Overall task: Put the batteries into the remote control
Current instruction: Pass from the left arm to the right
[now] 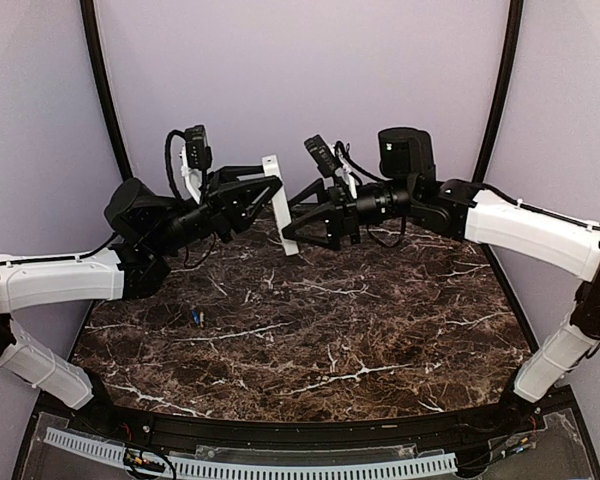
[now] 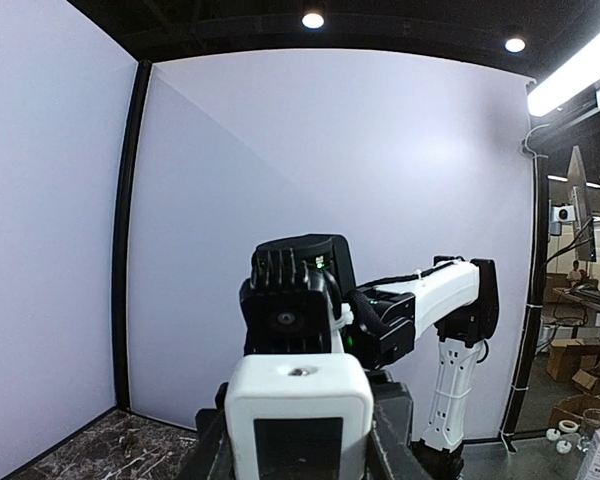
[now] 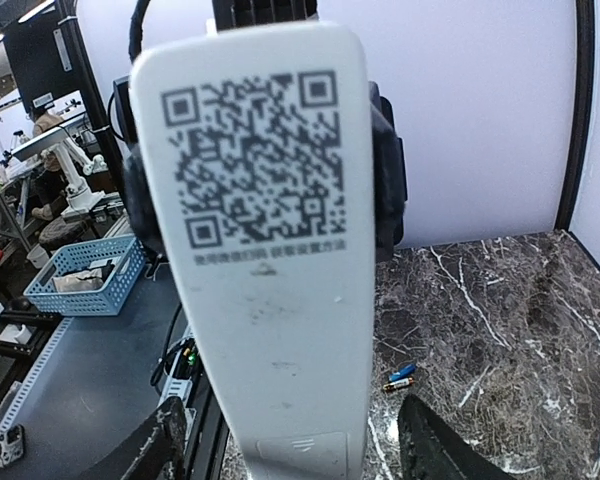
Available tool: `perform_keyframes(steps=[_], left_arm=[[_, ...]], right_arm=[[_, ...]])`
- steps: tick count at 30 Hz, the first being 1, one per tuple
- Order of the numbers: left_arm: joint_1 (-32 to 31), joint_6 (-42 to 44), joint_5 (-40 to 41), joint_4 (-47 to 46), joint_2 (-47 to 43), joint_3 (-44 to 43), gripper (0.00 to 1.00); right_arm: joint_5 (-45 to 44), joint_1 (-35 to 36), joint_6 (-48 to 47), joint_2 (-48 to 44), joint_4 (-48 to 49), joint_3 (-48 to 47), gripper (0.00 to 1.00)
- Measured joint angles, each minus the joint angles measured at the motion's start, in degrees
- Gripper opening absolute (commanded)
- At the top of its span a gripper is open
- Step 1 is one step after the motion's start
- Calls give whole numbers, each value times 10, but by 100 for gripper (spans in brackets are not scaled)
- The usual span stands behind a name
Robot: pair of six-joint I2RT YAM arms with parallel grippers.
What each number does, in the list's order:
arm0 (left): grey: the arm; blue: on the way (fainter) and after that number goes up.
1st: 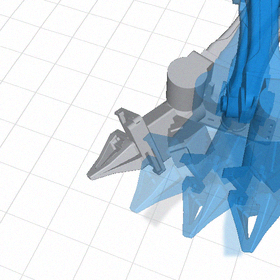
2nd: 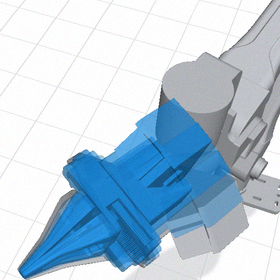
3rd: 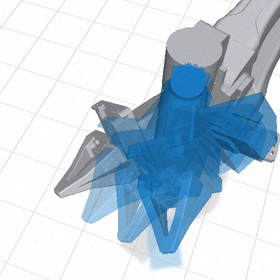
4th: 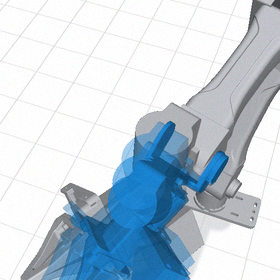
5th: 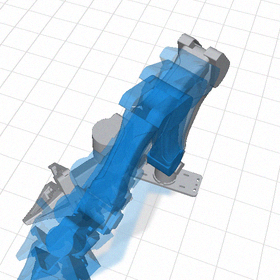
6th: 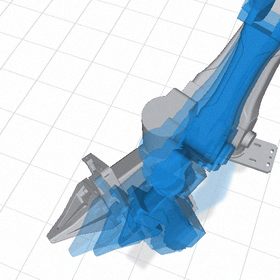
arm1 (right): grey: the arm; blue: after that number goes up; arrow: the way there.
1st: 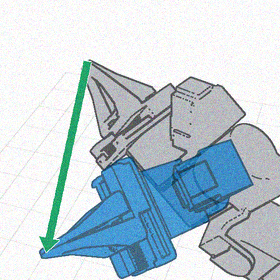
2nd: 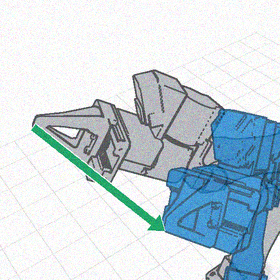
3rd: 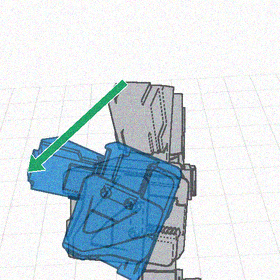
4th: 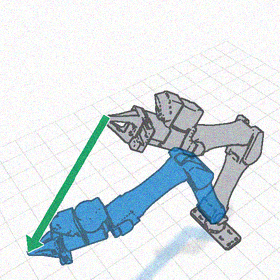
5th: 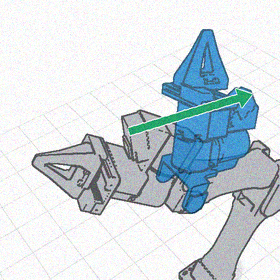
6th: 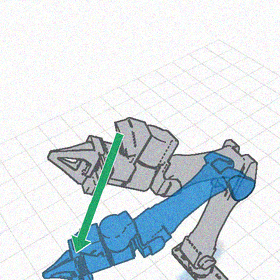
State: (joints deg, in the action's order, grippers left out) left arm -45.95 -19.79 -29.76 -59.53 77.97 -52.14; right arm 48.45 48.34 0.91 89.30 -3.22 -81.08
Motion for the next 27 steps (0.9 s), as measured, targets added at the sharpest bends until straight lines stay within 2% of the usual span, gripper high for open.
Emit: perform_keyframes(steps=[2,10,12,13,14,15,17,21,27], left_arm=[[-1,-7,-3,-11,1,0,0],[-2,-38,-2,-27,7,0,0],[-2,-40,0,-28,7,0,6],[-2,-41,3,-27,7,0,27],[-2,-42,7,-27,7,0,39],[-2,-43,11,-25,7,0,56],[-3,-38,22,-16,7,0,70],[-3,-20,55,29,5,0,73],[-3,-1,99,94,-4,-4,71]], right_arm=[[5,1,0,5,5,0,57],[33,2,-11,22,13,-1,9],[32,2,-15,22,6,-4,7],[30,3,-15,22,2,-6,5],[27,3,-15,22,-3,-8,5],[21,3,-15,22,-7,-10,4],[2,3,-12,20,-14,-11,0],[-113,10,-5,6,-34,-9,0],[-326,42,-16,-28,-47,1,0]])
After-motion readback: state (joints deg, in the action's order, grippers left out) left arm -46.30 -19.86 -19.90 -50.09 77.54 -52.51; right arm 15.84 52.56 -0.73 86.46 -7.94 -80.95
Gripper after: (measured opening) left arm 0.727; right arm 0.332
